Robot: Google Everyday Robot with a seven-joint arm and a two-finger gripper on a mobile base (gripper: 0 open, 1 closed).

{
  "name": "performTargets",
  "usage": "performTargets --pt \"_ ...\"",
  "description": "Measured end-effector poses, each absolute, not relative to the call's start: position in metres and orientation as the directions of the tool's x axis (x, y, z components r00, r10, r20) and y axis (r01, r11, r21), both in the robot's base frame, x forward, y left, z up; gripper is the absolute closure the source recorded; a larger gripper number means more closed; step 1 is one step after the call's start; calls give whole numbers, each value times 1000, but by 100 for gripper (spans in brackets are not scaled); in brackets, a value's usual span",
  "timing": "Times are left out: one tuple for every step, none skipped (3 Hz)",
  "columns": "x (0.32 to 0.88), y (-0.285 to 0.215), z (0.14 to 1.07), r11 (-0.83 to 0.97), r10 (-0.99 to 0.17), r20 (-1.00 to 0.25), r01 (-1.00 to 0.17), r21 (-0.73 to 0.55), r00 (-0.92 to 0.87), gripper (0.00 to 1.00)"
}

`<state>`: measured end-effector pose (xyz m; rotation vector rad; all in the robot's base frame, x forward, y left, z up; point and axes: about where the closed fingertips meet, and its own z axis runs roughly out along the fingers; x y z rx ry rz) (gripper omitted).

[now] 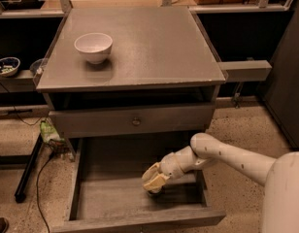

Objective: Pick green can from middle drawer and place on counter

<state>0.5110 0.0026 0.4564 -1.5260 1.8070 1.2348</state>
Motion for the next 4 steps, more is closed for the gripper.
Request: performTargets --pt "519 7 475 -55 -523 -808 -936 349 -271 100" --pt "523 7 484 -58 -525 -804 -931 359 -278 100" --pt "529 10 509 -75 -545 -793 -926 370 -272 100" --pt "531 13 533 -102 -564 -787 -925 367 -251 97"
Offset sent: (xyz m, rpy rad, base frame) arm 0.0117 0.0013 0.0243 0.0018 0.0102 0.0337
